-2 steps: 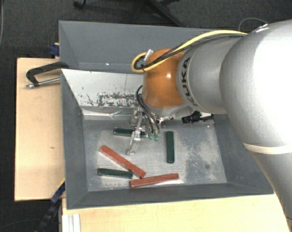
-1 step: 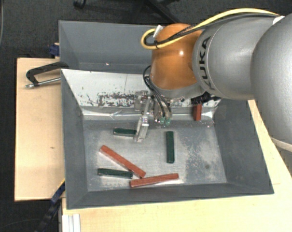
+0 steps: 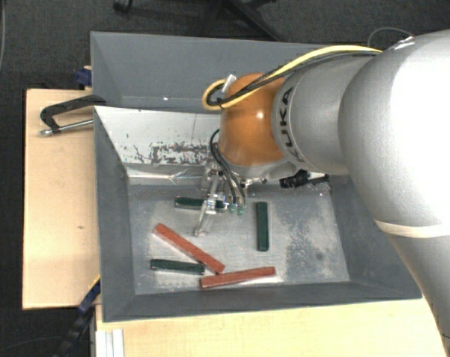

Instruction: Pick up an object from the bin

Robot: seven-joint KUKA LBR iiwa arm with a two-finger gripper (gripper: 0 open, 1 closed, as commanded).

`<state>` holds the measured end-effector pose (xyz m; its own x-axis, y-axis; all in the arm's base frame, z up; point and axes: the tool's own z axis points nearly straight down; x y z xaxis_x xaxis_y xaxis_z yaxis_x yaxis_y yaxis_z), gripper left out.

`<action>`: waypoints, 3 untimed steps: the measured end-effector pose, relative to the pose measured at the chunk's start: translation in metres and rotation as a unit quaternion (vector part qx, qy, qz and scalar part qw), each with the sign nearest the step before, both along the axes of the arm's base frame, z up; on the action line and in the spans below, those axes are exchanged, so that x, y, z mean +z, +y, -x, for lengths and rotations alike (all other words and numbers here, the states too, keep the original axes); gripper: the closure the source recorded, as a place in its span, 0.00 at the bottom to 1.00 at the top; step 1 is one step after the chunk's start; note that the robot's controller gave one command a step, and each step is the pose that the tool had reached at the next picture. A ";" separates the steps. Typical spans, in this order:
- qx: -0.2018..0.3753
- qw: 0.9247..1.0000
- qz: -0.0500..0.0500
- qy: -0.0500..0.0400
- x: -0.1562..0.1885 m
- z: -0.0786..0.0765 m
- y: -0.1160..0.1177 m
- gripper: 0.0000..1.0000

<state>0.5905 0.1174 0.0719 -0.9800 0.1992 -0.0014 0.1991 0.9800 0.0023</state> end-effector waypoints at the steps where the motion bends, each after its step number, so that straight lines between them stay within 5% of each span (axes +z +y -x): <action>1: -0.036 0.999 0.000 -0.001 -0.001 0.000 0.012 0.00; 2: 0.000 1.000 0.001 0.000 0.001 -0.001 0.001 1.00; 3: 0.000 1.000 0.001 0.000 0.001 -0.001 0.001 1.00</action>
Offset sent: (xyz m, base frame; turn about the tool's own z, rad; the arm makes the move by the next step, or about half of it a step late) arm 0.0000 0.0000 0.0000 0.0000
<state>0.5914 0.1181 0.0729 -0.9800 0.1988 -0.0022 0.1988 0.9800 0.0012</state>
